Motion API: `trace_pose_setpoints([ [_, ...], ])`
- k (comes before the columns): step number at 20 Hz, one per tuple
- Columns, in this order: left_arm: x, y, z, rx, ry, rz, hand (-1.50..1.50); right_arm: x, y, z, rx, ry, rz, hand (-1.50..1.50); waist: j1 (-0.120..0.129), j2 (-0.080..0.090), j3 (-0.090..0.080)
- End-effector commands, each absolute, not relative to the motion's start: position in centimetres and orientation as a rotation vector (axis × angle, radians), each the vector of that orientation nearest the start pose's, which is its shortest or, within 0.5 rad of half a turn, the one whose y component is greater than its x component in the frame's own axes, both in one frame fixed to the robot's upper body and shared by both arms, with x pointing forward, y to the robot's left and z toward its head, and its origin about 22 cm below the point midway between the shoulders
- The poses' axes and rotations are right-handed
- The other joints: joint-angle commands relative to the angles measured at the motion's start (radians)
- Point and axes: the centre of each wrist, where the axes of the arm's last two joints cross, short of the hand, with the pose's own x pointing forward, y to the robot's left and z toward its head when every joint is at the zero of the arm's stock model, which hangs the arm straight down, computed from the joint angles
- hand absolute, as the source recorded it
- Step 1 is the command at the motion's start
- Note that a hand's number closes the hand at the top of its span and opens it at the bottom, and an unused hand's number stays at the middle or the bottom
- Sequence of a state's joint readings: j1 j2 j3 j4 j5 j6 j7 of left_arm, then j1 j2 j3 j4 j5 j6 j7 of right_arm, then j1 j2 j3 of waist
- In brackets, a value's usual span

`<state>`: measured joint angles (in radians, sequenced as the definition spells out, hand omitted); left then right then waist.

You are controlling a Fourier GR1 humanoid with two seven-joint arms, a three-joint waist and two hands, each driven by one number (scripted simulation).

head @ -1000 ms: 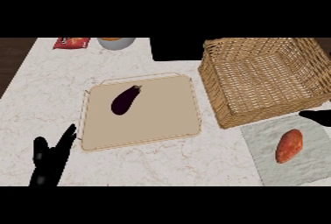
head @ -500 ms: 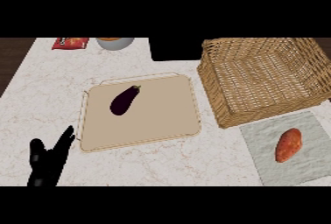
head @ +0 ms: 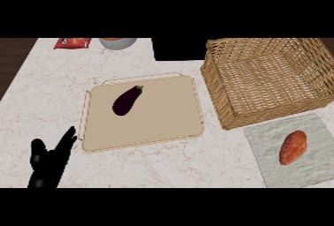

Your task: Pick the sweet potato from the placemat and place it in the basket

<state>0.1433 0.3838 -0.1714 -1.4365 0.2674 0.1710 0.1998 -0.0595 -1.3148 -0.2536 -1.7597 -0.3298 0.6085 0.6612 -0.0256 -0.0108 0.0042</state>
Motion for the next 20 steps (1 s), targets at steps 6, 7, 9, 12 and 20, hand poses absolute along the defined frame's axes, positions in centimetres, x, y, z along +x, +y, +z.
trace_pose_setpoints([
  [6, 19.6, 28.1, -5.5, 0.165, -1.007, -0.015, 0.0, 21.2, -40.7, 27.2, -0.733, -0.908, 0.898, -1.5, 0.012, 0.008, -0.004],
  [7, 18.7, 30.6, -5.8, 0.172, -0.994, -0.019, 0.0, 21.1, -40.3, 26.5, -0.742, -0.916, 0.901, -1.5, 0.015, 0.008, -0.004],
  [9, 20.1, 29.9, -4.6, 0.148, -1.009, -0.009, 0.0, 21.4, -38.4, 24.1, -0.724, -0.942, 0.878, -1.5, 0.024, 0.01, -0.004],
  [12, 18.2, 31.4, -4.5, 0.156, -1.028, -0.031, 0.0, 22.0, -38.9, 22.1, -0.724, -0.943, 0.876, -1.5, 0.034, 0.011, -0.004],
  [20, 19.2, 29.3, -6.3, 0.179, -1.0, -0.031, 0.0, 22.0, -37.8, 17.7, -0.756, -0.868, 0.929, -1.5, 0.026, 0.011, -0.004],
])
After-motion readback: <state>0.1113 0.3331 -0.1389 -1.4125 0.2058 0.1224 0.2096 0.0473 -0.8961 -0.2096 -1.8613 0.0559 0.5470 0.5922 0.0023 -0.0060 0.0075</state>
